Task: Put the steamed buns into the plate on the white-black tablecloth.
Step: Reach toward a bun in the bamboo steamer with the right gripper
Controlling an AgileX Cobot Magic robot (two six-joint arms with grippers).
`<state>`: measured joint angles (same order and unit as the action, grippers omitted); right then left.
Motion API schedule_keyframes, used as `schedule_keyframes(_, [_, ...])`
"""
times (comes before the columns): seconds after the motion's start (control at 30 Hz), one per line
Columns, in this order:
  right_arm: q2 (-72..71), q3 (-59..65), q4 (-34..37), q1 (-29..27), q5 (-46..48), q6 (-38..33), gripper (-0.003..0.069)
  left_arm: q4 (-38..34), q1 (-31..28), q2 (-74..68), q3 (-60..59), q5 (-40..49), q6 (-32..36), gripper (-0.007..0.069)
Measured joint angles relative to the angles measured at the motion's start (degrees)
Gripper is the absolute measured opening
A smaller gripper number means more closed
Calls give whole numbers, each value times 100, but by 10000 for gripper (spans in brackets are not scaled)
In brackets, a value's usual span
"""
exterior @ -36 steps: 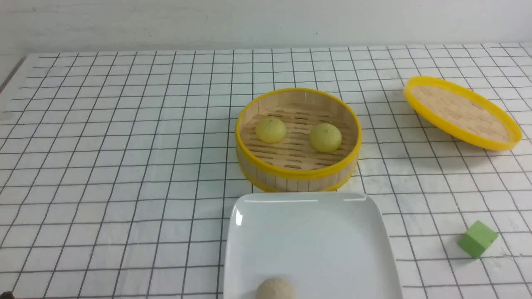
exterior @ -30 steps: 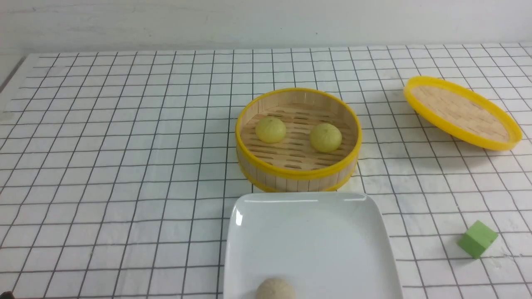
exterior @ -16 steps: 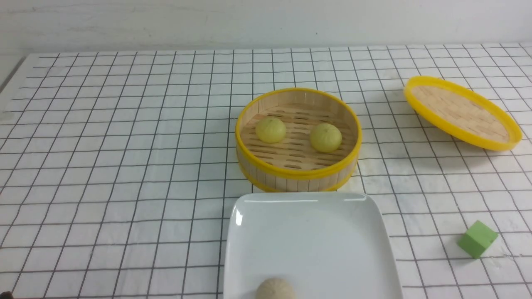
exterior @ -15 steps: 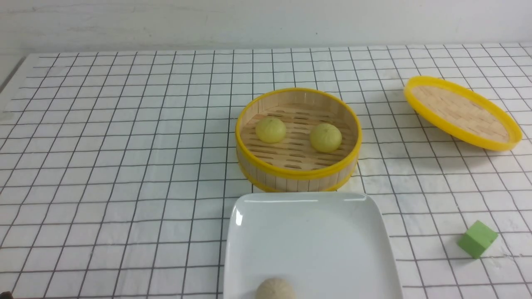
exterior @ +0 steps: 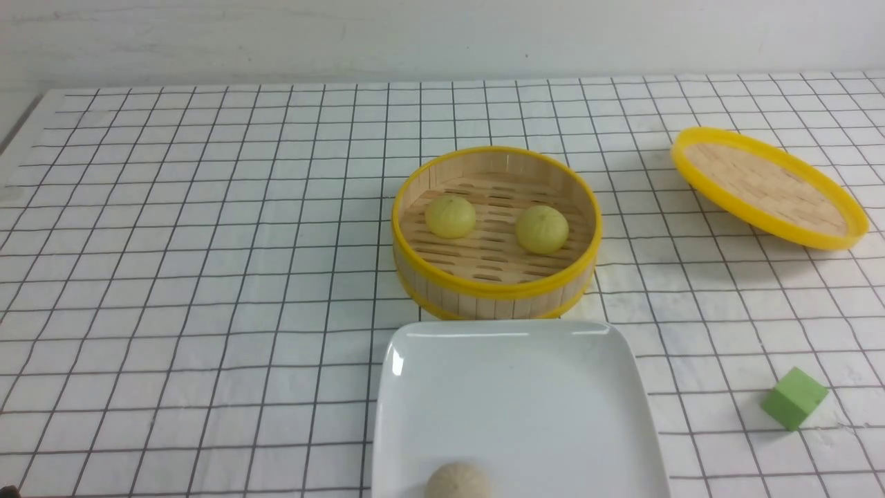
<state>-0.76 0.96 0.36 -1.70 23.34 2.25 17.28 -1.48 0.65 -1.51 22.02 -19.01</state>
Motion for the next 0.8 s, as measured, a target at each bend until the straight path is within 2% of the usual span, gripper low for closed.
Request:
schedule_keyframes(0.17, [0,0,0,0,0,0,240,39,0,0,0,0,0,242])
schedule_keyframes(0.23, [0,0,23,0,0,3,240,-80,0,0,0,0,-194,242])
schedule_keyframes(0.3, [0,15,345,0,-99,152,240,-823,0,0,0,-84,-849,242])
schedule_keyframes(0.37, [0,45,1068,0,-257,561,240,-1895,0,0,0,-177,-1823,242])
schedule_keyframes(0.4, [0,46,1241,0,-274,662,240,-2008,0,0,0,-177,-1927,242])
schedule_keyframes(0.43, [0,46,1852,0,-388,1008,240,-2761,0,0,-7,-212,-2725,242])
schedule_keyframes(0.47, [0,46,2420,0,-504,1297,240,-3372,0,0,-7,-238,-3246,242])
schedule_keyframes(0.5, [0,46,2490,0,-504,1330,240,-3445,0,0,-7,-237,-3392,242])
schedule_keyframes(0.53, [0,46,2990,0,-558,1505,240,-3885,0,0,-7,-264,-3859,242])
schedule_keyframes(0.63, [0,46,3505,0,-619,1631,240,-4127,0,0,-7,-372,-4173,242])
schedule_keyframes(0.8, [0,46,3722,0,-658,1666,240,-4166,0,0,-11,-622,-4192,238])
